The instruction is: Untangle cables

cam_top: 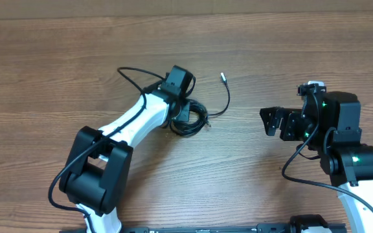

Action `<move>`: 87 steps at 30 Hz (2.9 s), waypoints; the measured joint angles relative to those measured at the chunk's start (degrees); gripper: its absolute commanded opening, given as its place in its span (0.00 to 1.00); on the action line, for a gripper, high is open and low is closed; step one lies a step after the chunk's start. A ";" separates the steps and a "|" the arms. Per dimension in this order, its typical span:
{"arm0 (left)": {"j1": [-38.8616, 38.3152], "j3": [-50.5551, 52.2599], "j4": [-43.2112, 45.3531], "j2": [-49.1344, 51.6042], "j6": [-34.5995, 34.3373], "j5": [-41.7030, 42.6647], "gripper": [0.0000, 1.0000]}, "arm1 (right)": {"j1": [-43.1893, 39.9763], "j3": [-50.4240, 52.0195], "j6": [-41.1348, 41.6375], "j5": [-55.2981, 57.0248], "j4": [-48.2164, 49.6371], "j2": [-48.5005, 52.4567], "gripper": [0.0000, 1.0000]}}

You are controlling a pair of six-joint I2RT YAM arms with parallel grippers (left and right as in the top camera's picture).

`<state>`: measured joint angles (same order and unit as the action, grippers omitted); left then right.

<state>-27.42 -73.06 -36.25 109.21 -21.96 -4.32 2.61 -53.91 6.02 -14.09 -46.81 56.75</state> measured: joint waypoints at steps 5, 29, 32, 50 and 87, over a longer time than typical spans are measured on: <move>0.02 -7.69 -9.35 -3.45 1.11 5.64 0.04 | 0.00 0.00 0.00 -3.54 0.02 0.04 0.99; 0.00 -11.39 -7.08 -18.73 7.41 36.63 0.04 | 12.09 -0.09 0.37 -17.46 17.07 15.96 0.56; 0.02 -11.39 -7.02 -18.82 7.41 41.18 0.04 | 13.27 -0.09 0.46 -17.33 20.76 17.09 0.46; 7.04 -11.63 -18.58 -18.95 6.73 19.89 0.04 | 14.21 -0.24 8.46 3.76 13.14 17.77 0.04; 11.50 -11.63 -16.52 -11.15 10.16 49.94 0.04 | 14.38 -0.55 8.00 -5.09 13.60 17.84 0.04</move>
<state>-15.92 -84.68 -52.77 98.06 -11.79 45.63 16.99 -54.46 14.02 -19.18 -33.21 74.59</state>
